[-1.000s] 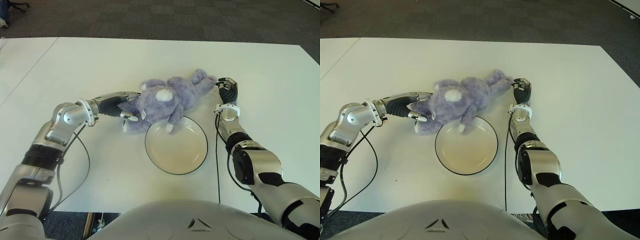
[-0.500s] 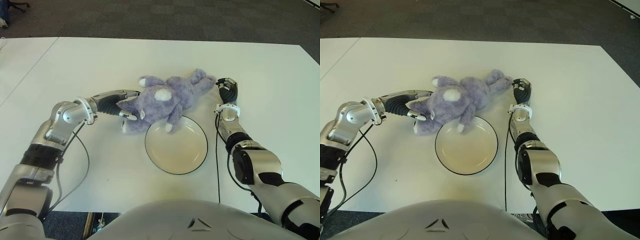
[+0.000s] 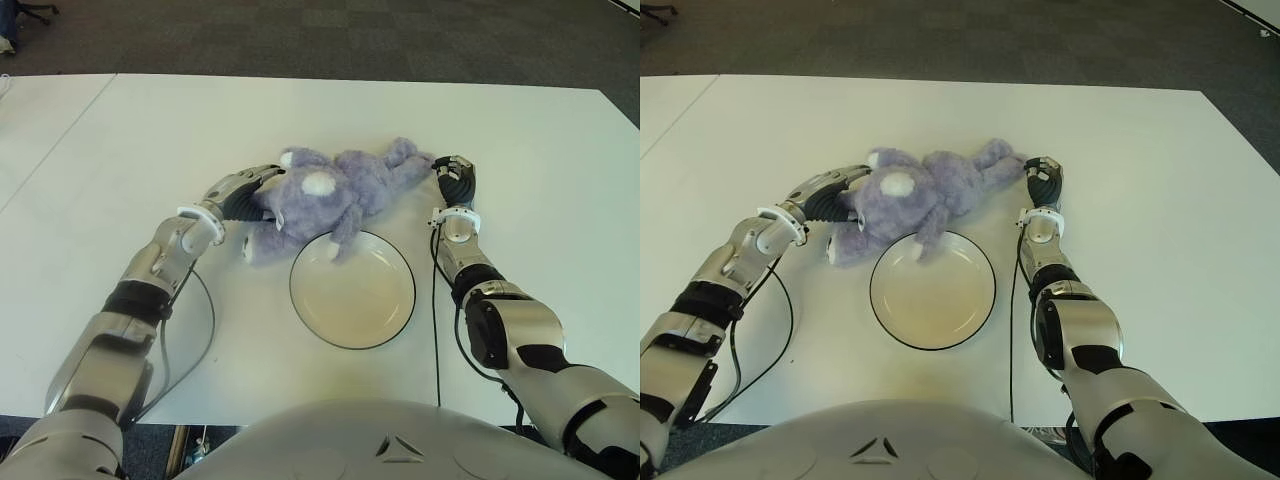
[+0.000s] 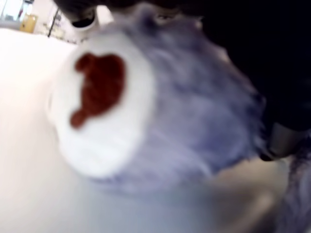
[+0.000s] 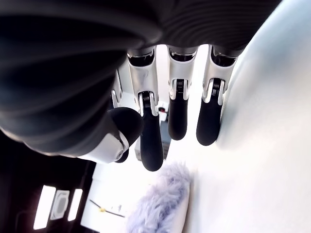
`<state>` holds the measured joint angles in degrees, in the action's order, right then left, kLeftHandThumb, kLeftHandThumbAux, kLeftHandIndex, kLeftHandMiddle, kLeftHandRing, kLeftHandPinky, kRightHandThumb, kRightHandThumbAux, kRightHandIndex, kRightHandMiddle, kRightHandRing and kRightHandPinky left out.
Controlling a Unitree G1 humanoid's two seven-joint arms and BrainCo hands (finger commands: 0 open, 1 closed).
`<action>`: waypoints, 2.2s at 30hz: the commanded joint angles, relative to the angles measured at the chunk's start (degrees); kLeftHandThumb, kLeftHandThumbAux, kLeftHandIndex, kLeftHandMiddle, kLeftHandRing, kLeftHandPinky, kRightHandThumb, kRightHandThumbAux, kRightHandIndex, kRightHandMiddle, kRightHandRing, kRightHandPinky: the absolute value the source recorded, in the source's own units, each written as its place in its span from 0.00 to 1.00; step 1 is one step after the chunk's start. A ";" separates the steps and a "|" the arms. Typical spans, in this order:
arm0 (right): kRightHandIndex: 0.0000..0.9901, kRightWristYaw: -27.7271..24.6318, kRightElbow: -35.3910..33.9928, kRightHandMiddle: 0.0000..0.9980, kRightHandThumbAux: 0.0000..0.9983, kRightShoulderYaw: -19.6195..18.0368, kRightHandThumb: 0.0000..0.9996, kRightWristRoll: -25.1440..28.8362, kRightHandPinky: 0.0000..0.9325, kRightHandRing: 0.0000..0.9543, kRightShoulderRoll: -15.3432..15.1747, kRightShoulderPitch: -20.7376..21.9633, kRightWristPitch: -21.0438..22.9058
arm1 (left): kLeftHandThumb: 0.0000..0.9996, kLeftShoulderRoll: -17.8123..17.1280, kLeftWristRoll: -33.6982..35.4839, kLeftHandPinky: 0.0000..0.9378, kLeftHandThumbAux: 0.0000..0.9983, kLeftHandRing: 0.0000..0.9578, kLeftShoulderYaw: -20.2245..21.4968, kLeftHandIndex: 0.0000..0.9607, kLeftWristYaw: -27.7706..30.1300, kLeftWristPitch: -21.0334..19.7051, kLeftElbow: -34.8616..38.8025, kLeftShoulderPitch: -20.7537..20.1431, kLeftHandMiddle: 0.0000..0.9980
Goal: Put the doll into the plate.
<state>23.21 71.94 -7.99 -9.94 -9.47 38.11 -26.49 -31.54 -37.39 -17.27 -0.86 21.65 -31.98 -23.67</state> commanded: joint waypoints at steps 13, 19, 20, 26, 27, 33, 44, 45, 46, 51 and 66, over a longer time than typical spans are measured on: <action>0.40 -1.55 5.86 0.23 0.74 -0.82 0.69 1.11 0.21 0.21 2.48 -9.34 5.78 | 0.35 7.12 -15.75 0.39 0.53 0.35 -11.69 0.25 -28.23 -7.97 -23.57 -15.60 0.27; 0.40 -1.49 5.84 0.22 0.74 -1.06 0.69 1.49 0.19 0.21 2.64 -9.36 5.60 | 0.32 8.28 -16.77 0.40 0.53 0.37 -14.31 0.24 -30.66 -9.30 -27.22 -17.60 0.29; 0.40 -1.41 5.83 0.22 0.74 -1.13 0.69 1.57 0.18 0.21 2.70 -9.38 5.48 | 0.30 8.54 -16.82 0.40 0.53 0.37 -14.66 0.24 -30.92 -9.48 -27.86 -17.93 0.29; 0.40 -1.20 5.80 0.24 0.74 -1.56 0.69 1.81 0.19 0.22 2.86 -9.38 5.17 | 0.29 9.80 -15.30 0.41 0.55 0.39 -15.34 0.26 -31.37 -8.95 -30.80 -19.10 0.32; 0.40 -1.22 5.80 0.24 0.74 -1.61 0.69 1.80 0.19 0.22 2.87 -9.38 5.15 | 0.29 9.85 -15.13 0.41 0.55 0.39 -15.42 0.27 -31.42 -8.84 -31.05 -19.21 0.32; 0.40 -1.99 5.66 0.28 0.74 -3.02 0.70 2.86 0.17 0.27 3.34 -9.36 3.99 | 0.30 10.33 -12.43 0.50 0.60 0.45 -14.70 0.34 -29.90 -6.88 -32.37 -19.29 0.38; 0.40 -2.95 5.64 0.30 0.74 -3.62 0.70 3.00 0.12 0.25 3.40 -9.37 4.11 | 0.37 9.53 -9.51 0.72 0.65 0.65 -13.98 0.50 -30.01 -5.01 -33.04 -18.79 0.61; 0.40 -2.72 5.68 0.29 0.74 -3.49 0.70 2.77 0.12 0.25 3.34 -9.32 4.40 | 0.37 9.44 -9.18 0.72 0.65 0.66 -13.76 0.51 -30.13 -5.03 -33.06 -18.73 0.62; 0.40 -2.59 5.71 0.28 0.74 -3.40 0.70 2.63 0.11 0.24 3.30 -9.29 4.60 | 0.38 9.40 -8.92 0.71 0.66 0.66 -13.63 0.52 -30.20 -5.04 -33.09 -18.70 0.63; 0.40 -1.33 5.77 0.27 0.74 -3.14 0.70 2.17 0.11 0.23 3.33 -9.26 4.67 | 0.70 9.05 -8.48 0.81 0.70 0.74 -13.16 0.45 -32.52 -5.70 -33.05 -18.70 0.70; 0.40 -1.52 5.84 0.27 0.74 -3.53 0.70 2.52 0.17 0.24 3.33 -9.33 4.74 | 0.71 3.14 -9.76 0.91 0.70 0.89 -11.60 0.46 -39.54 -1.19 -18.24 -14.75 0.87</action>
<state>21.86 71.98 -11.31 -7.75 -9.06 38.06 -27.01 -26.09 -47.15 -29.93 -38.98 18.63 -56.22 -40.85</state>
